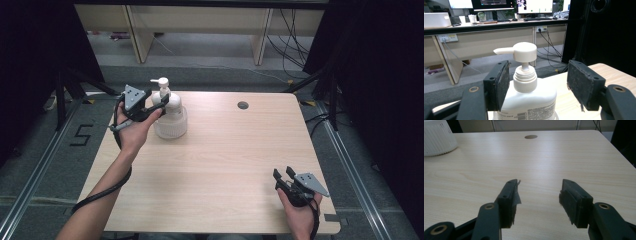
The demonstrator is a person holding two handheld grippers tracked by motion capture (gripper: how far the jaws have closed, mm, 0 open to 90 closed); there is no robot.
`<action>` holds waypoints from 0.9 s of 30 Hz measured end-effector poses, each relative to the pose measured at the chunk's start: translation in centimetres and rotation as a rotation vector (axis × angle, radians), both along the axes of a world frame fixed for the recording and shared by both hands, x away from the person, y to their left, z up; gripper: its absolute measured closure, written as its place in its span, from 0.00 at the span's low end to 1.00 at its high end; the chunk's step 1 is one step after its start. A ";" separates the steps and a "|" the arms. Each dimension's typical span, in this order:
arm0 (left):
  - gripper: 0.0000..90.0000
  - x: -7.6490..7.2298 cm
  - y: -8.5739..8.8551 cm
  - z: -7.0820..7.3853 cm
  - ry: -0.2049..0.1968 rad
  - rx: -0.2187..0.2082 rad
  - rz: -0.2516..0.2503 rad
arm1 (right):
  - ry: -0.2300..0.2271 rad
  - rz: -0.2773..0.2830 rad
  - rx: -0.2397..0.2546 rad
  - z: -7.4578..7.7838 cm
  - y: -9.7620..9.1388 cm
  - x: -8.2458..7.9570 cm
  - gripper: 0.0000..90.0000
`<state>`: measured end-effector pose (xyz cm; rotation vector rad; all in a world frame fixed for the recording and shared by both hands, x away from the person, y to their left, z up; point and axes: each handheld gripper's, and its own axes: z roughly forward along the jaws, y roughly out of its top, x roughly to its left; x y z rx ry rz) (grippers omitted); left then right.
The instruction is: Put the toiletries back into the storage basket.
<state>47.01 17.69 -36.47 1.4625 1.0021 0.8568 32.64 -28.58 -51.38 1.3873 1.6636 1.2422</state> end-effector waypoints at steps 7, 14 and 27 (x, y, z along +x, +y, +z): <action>0.38 -1.0 0.5 -0.4 0.001 0.001 -0.007 | -0.004 -0.028 -0.007 0.0 0.1 -0.1 0.54; 0.38 -2.2 0.8 -0.7 0.000 0.011 -0.023 | -0.012 -0.028 -0.009 0.0 0.2 0.0 0.54; 0.38 -4.3 1.9 -2.5 -0.003 0.013 -0.016 | -0.003 -0.026 -0.014 0.0 0.2 -0.1 0.54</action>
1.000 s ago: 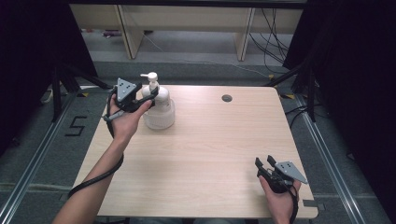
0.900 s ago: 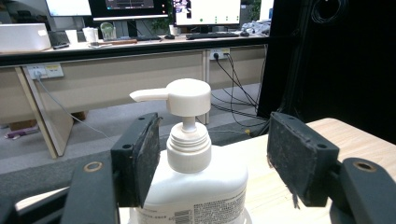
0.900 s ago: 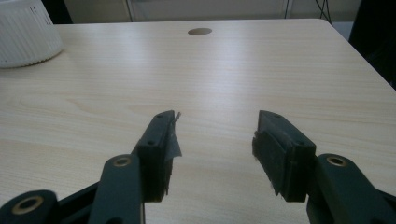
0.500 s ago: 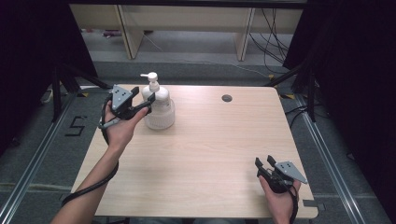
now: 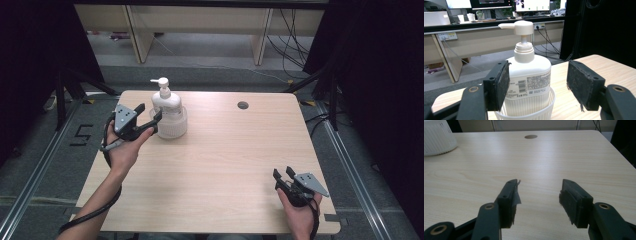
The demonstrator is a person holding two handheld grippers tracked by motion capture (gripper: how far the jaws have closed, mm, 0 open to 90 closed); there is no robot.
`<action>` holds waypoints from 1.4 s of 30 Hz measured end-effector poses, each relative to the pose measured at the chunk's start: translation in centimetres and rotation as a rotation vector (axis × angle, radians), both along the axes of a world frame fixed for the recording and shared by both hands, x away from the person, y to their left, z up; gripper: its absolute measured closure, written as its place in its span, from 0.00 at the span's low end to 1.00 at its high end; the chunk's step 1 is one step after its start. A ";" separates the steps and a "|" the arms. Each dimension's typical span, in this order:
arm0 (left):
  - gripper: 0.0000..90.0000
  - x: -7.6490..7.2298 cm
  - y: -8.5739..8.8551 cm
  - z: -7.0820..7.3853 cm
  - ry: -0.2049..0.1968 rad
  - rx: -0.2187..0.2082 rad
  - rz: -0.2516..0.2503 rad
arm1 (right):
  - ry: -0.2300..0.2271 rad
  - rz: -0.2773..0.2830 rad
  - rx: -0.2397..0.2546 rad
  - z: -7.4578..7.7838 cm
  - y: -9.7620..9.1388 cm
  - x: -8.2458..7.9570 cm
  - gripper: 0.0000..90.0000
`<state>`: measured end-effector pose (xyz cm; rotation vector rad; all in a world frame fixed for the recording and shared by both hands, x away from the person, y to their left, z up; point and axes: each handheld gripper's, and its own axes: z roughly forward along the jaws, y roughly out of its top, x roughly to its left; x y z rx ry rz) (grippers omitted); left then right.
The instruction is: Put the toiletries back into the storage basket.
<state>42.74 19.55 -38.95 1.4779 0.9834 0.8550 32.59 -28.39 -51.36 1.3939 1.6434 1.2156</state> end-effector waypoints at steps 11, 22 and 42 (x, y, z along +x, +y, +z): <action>0.38 -1.5 0.8 -1.5 0.024 0.003 -0.005 | -0.005 -0.004 0.009 0.0 0.1 0.0 0.54; 0.38 -2.9 1.4 -3.1 0.051 0.002 -0.006 | 0.002 -0.004 0.011 0.0 0.1 0.0 0.54; 0.38 -5.3 2.9 -6.5 0.095 0.018 0.011 | 0.006 0.002 0.009 0.0 0.1 0.0 0.54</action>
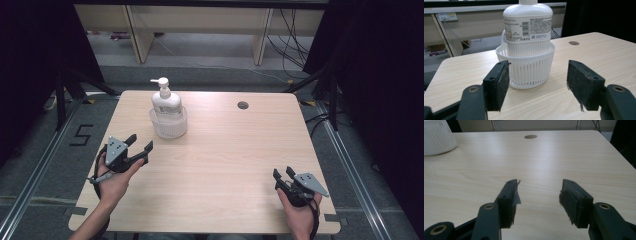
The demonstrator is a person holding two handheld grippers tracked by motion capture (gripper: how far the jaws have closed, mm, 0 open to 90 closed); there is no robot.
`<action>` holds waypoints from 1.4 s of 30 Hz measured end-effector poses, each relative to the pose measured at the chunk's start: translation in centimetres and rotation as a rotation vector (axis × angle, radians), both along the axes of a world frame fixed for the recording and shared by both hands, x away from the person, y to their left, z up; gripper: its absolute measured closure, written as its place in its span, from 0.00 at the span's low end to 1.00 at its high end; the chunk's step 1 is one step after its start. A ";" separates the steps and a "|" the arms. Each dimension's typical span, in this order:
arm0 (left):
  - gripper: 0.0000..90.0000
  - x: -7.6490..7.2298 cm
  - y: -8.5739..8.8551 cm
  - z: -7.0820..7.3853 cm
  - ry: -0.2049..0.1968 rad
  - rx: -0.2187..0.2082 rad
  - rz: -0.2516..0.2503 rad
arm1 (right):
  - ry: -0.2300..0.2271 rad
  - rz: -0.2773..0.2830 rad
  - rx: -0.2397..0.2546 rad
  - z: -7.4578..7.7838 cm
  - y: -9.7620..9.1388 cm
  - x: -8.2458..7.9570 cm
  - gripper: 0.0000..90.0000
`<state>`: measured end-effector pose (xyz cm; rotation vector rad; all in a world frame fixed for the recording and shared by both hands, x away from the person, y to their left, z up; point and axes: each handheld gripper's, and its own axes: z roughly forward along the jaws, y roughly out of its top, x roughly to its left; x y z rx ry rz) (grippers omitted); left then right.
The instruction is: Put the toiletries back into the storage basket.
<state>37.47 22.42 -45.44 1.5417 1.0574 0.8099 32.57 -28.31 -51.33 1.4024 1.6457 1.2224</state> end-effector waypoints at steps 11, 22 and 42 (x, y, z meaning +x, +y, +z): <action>0.38 -1.0 1.4 -3.6 0.048 0.023 0.006 | -0.004 -0.003 -0.001 0.0 0.0 0.0 0.54; 0.38 -1.1 2.3 -6.4 0.039 0.018 0.003 | -0.003 0.006 0.002 0.0 0.0 0.1 0.54; 0.37 -0.9 2.6 -6.9 0.039 0.017 0.012 | 0.001 0.007 0.000 0.0 -0.1 0.1 0.54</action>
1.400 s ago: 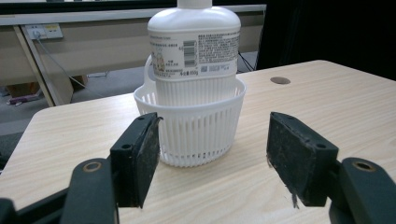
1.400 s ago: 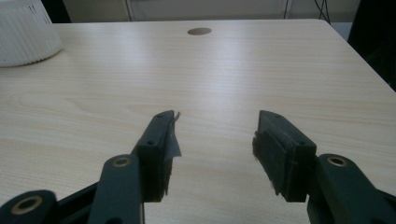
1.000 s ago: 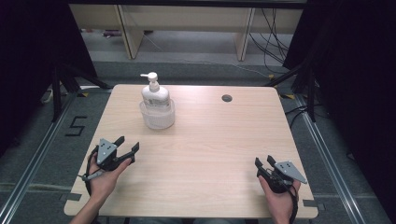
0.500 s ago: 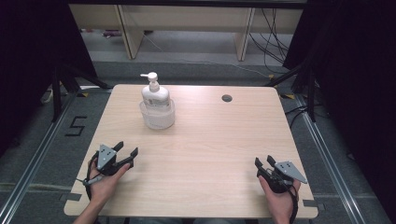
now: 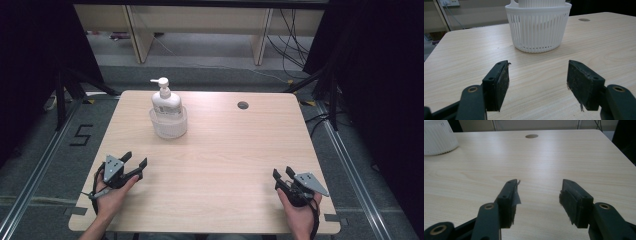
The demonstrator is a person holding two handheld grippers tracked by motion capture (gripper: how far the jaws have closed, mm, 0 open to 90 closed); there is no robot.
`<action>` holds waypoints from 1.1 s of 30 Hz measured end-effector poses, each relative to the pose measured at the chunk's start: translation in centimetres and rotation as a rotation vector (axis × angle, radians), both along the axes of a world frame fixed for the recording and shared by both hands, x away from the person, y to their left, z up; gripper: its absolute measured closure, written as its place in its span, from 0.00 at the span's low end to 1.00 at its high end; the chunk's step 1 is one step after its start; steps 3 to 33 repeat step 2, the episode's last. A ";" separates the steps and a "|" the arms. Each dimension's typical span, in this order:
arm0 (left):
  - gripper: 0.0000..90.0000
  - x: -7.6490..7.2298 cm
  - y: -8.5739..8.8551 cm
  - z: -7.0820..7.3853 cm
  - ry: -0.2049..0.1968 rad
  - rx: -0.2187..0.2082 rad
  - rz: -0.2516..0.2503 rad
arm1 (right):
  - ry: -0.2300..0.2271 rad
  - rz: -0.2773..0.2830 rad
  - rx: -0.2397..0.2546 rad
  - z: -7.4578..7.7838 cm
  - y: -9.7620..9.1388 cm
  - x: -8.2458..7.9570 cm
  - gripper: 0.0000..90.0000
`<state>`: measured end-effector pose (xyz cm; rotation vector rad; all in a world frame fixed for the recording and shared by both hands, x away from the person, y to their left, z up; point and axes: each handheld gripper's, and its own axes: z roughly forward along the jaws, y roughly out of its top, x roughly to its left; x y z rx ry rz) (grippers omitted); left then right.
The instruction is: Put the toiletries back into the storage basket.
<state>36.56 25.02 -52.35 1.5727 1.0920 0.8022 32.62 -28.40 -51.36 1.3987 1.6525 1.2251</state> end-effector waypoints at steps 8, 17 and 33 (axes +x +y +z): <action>0.37 0.0 0.0 0.0 0.003 0.000 0.002 | 0.003 -0.012 -0.005 0.0 0.0 0.0 0.54; 0.37 0.0 0.0 0.0 0.003 0.000 0.002 | 0.003 -0.012 -0.005 0.0 0.0 0.0 0.54; 0.37 0.0 0.0 0.0 0.003 0.000 0.002 | 0.003 -0.012 -0.005 0.0 0.0 0.0 0.54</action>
